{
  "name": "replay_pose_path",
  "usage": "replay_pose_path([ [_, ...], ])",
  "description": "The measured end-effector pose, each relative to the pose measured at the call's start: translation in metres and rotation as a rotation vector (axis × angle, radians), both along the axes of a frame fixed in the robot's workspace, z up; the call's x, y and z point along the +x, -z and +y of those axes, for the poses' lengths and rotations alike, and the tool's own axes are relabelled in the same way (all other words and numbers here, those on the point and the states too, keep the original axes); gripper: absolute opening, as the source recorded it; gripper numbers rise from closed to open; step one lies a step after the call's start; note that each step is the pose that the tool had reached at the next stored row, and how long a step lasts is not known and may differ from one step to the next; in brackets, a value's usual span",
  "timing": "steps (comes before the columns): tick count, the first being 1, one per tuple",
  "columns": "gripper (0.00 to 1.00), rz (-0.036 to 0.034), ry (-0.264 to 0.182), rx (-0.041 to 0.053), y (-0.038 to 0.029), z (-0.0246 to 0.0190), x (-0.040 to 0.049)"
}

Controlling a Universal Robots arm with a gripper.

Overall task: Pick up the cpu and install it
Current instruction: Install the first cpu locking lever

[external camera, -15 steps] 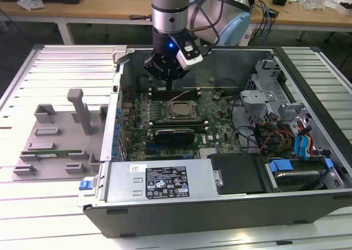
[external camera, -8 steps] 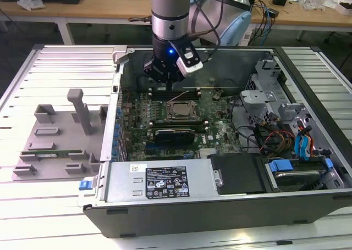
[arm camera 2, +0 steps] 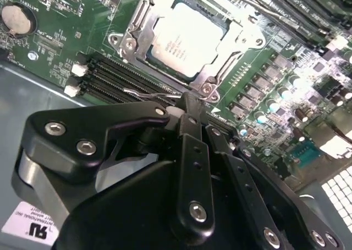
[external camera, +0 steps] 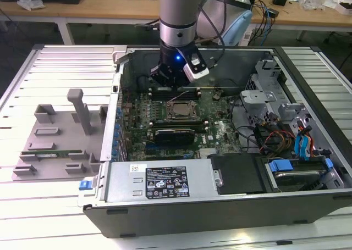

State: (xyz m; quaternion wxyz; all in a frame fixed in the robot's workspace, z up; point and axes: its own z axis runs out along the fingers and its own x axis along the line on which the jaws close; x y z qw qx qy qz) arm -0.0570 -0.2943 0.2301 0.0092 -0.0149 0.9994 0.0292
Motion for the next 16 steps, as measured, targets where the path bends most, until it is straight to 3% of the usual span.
replay_pose_path([
  [2, 0.11, 0.0000, -0.021, 0.0000, 0.0027, 0.0048, 0.0006],
  [4, 0.11, 0.0000, -0.028, 0.0001, 0.0037, 0.0065, 0.0012],
  [16, 0.11, 0.0013, -0.035, 0.0001, 0.0126, 0.0069, 0.0153],
])
